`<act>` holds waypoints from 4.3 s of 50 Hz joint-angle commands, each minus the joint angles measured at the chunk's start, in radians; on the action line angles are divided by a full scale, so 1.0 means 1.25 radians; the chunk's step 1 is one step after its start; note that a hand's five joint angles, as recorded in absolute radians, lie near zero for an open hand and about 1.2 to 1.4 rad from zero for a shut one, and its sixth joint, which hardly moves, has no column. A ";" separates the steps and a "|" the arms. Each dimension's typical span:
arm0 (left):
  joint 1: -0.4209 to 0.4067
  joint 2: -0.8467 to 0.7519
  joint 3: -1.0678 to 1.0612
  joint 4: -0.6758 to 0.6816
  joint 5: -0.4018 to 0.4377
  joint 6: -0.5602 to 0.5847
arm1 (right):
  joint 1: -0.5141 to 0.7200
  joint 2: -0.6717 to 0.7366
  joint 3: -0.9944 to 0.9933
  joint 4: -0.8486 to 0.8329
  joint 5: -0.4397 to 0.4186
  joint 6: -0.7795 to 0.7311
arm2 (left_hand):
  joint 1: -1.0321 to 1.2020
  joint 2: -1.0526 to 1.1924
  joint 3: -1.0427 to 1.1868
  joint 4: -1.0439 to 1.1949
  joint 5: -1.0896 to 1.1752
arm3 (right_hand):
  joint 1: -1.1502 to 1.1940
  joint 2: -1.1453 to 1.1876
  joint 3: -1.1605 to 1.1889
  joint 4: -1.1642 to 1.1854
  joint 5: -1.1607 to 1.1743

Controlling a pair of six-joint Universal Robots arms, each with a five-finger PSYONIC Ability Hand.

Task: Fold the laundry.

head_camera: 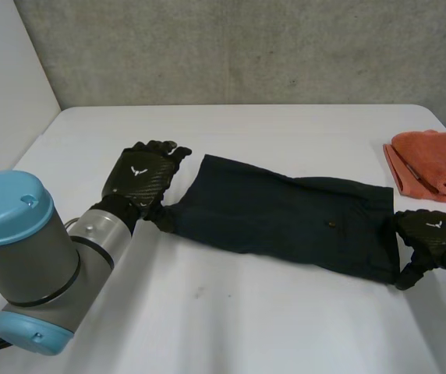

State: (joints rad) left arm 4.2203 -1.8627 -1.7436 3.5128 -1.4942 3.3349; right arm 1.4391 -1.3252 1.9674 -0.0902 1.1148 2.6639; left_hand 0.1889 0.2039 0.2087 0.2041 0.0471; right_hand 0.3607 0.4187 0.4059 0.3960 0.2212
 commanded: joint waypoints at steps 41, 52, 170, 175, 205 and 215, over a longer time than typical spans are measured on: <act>0.002 0.005 -0.005 0.000 -0.001 0.005 | 0.002 0.022 -0.172 0.013 0.140 -0.229 | -0.006 -0.018 -0.022 -0.018 -0.032 | 0.828 0.782 0.792 0.800 0.800; 0.007 0.008 0.006 0.000 -0.001 0.005 | 0.277 0.011 -0.325 0.098 0.209 -0.160 | -0.008 -0.020 -0.024 -0.021 -0.035 | 0.171 0.124 0.134 0.142 0.143; -0.179 -0.170 0.346 -0.064 -0.082 -0.014 | 0.303 0.000 -0.337 0.085 0.020 0.307 | -0.001 -0.013 -0.017 -0.014 -0.028 | -0.149 -0.195 -0.185 -0.177 -0.177; -0.211 -0.241 0.387 -0.123 -0.029 -0.044 | 0.298 0.039 -0.370 0.100 0.024 0.307 | 0.003 -0.009 -0.013 -0.009 -0.023 | -0.149 -0.195 -0.185 -0.177 -0.177; -0.179 -0.370 0.450 -0.313 -0.072 -0.027 | 0.314 0.292 -0.468 0.159 0.117 0.128 | -0.008 -0.020 -0.024 -0.021 -0.035 | -0.149 -0.195 -0.185 -0.177 -0.177; -0.177 -0.189 0.446 -0.279 -0.025 -0.028 | 0.301 0.091 -0.335 0.043 0.143 0.161 | -0.011 -0.023 -0.027 -0.024 -0.038 | -0.149 -0.195 -0.185 -0.177 -0.177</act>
State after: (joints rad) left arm 3.9970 -2.2272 -1.1865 3.1437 -1.5773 3.3022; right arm 1.8265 -1.0486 1.4347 0.0566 1.2730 2.8370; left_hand 0.1888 0.2039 0.2086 0.2042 0.0471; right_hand 0.1464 0.2182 0.1894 0.2316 0.0670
